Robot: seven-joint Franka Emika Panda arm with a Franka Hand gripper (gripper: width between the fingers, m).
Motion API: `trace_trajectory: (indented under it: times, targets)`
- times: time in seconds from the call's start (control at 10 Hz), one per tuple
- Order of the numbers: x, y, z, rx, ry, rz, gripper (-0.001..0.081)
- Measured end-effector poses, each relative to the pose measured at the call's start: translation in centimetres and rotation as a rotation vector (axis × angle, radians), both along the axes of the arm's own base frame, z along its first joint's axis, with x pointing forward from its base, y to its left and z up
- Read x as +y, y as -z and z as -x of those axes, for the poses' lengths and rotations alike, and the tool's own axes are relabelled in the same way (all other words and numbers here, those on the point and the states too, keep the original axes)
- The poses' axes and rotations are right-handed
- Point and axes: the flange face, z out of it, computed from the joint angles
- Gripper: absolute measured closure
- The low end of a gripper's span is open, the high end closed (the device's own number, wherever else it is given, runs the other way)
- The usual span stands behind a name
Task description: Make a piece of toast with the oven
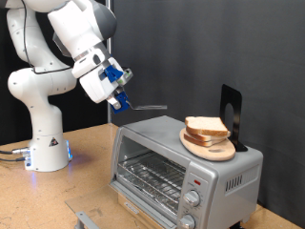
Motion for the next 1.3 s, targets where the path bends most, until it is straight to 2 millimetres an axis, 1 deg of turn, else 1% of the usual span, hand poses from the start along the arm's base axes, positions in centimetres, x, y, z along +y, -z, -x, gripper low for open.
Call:
trace_trajectory:
  times: [0.3,0.5,0.8,1.3]
  targets:
    - [-0.4,0.3,0.0,-0.073,0.138,-0.047,0.0462]
    - [-0.2,0.7,0.2,-0.078,0.209,-0.071,0.0462]
    - [0.2,1.2,0.7,0.011,0.2,-0.048,0.0462]
    - [0.1,1.5,1.3,0.095,0.149,0.018,0.0462]
